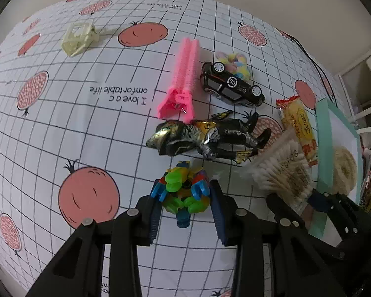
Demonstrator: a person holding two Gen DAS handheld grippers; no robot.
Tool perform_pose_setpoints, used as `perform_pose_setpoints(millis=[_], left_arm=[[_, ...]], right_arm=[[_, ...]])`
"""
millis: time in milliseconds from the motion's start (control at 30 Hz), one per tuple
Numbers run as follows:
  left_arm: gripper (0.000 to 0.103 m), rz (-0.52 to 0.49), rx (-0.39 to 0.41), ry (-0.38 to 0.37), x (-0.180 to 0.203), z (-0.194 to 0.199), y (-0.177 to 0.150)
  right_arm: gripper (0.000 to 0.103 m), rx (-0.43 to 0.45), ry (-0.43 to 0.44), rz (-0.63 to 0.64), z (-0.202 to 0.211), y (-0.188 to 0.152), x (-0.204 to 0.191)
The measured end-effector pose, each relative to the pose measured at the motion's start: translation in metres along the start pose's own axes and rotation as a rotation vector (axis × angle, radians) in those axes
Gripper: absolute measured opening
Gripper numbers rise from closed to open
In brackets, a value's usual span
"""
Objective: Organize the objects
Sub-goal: 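Carry the swab bag and toy robot with both tools over the box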
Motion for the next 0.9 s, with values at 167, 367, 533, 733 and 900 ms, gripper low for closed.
perform_pose_setpoints(millis=[167, 367, 533, 733, 900], left_arm=[[0.038, 0.011, -0.003, -0.015, 0.001, 0.004, 0.001], [0.038, 0.029, 0.015, -0.041, 0.004, 0.020, -0.002], [0.038, 0.026, 0.044, -0.048, 0.009, 0.033, 0.003], [0.038, 0.033, 0.088, -0.043, 0.010, 0.043, 0.012], [0.038, 0.020, 0.133, -0.049, 0.022, 0.052, 0.020]], right_arm=[[0.042, 0.008, 0.017, -0.007, 0.005, 0.001, -0.002], [0.041, 0.033, 0.025, -0.007, 0.019, 0.003, -0.001], [0.041, 0.073, 0.026, -0.014, 0.034, 0.010, 0.001], [0.041, 0.116, 0.024, -0.041, 0.049, 0.016, 0.008], [0.041, 0.143, 0.015, -0.062, 0.058, 0.018, 0.018]])
Point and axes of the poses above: each gripper's, at about its wrist camera, not at the fingertips, and z roughly against the way its jaws point, x to its right, y to its top, the point moved 10 cm from there along -z, roughly the way its jaws point, and after that the axes turned 1 degree about y, right-handed, at the moved point
